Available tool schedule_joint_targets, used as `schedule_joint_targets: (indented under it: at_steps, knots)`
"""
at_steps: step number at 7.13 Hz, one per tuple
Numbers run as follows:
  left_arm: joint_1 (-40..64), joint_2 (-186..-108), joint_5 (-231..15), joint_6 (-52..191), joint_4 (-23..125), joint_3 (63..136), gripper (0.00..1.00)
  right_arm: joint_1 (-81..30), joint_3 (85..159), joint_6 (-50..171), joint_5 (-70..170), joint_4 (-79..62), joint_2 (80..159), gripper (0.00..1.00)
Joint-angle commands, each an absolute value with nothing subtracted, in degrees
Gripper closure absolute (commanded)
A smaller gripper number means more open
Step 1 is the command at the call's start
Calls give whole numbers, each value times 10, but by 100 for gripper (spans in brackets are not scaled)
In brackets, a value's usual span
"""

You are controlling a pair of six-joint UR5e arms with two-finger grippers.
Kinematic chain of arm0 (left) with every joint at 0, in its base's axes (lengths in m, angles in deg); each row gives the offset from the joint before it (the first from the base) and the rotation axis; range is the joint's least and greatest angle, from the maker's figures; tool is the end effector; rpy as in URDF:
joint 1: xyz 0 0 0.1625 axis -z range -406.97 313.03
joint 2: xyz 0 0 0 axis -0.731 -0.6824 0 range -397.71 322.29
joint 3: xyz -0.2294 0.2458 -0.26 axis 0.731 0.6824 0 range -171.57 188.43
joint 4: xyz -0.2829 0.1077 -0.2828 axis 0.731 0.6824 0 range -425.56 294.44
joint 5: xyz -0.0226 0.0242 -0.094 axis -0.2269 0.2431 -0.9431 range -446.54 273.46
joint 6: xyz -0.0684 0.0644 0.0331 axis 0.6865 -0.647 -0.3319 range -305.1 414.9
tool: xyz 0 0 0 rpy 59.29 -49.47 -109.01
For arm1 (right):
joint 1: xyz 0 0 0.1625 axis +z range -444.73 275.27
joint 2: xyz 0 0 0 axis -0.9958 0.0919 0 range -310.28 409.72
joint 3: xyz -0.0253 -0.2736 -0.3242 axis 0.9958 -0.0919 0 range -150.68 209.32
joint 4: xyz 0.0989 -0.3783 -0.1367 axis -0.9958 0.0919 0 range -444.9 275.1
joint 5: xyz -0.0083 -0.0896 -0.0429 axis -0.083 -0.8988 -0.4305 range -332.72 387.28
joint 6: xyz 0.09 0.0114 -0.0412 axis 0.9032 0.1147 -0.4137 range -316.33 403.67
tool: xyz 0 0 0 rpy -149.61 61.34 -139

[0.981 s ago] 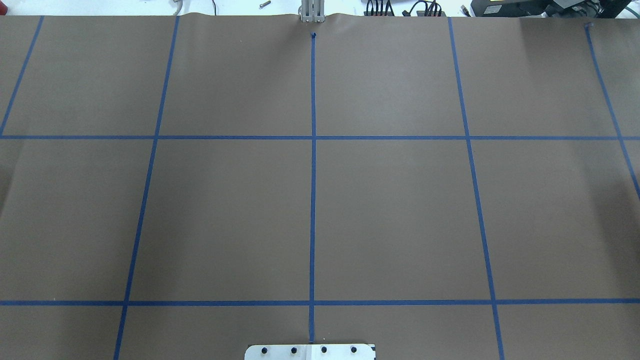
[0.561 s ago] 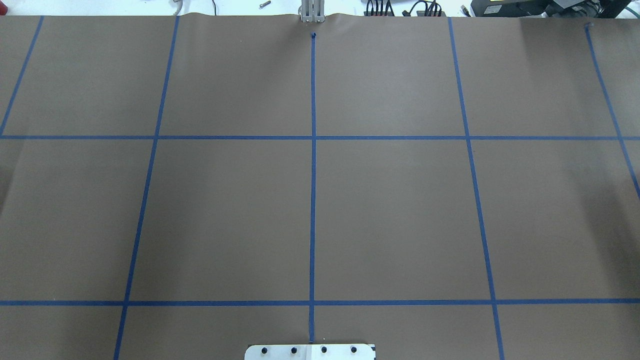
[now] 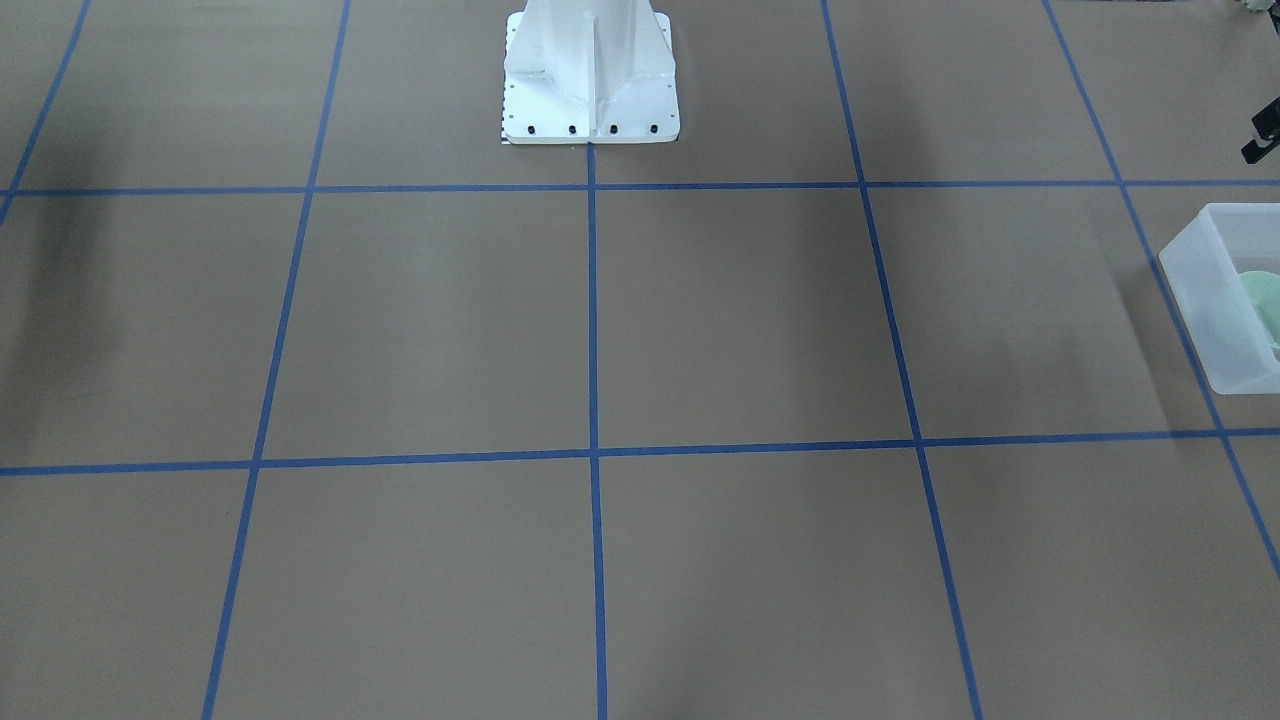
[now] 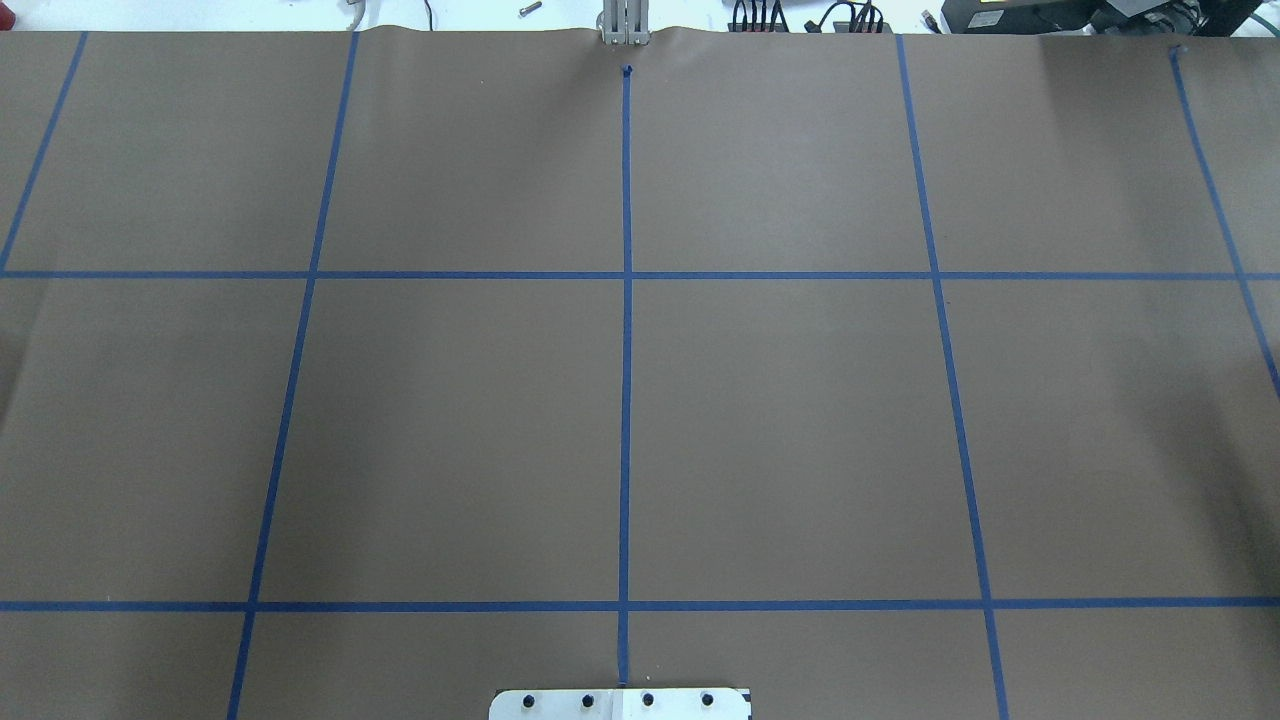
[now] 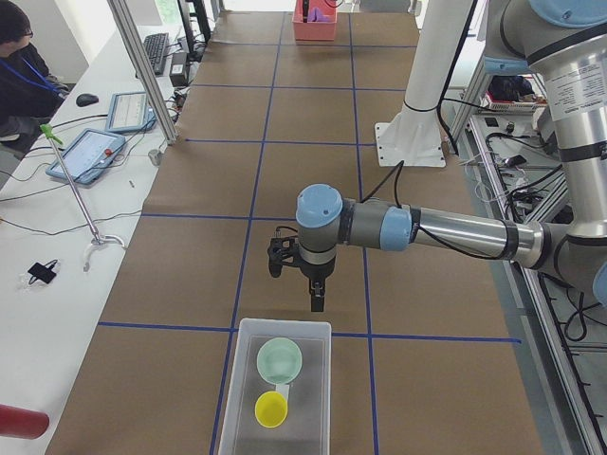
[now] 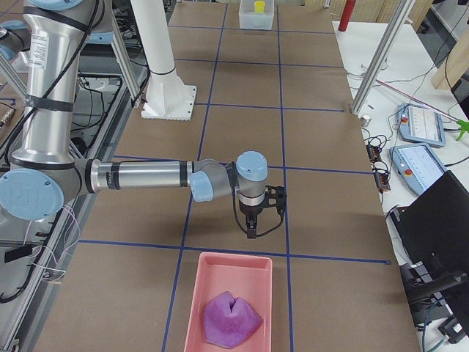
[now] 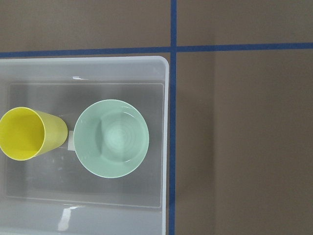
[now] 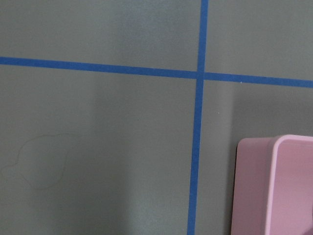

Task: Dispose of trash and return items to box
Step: 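Lower the purple cloth into the pink bin and open the right gripper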

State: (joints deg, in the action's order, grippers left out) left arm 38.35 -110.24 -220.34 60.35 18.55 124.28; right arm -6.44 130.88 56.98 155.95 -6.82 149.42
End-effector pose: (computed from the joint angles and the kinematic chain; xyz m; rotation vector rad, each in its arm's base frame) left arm -0.0345 -0.3671 0.5782 -0.0263 0.7649 0.0039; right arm -0.0191 -0.4411 0.6205 0.0802 -0.7057 -0.0546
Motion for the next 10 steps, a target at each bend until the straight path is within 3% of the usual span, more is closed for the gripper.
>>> schedule_joint_targets:
  at_steps: [1,3,7,10]
  knots:
    - [418,-1114,-2214,533,116,1239,2,-39,1304,474,1567,-63,1496,0]
    - [419,-1119,-2193,534,117,1233,2,27,1314,399,1624,-63,1510,0]
    - [419,-1114,-2189,534,119,1227,2,27,1311,355,1571,-5,1507,0]
    - [420,-1114,-2189,534,120,1231,2,40,1372,353,1569,169,1481,0]
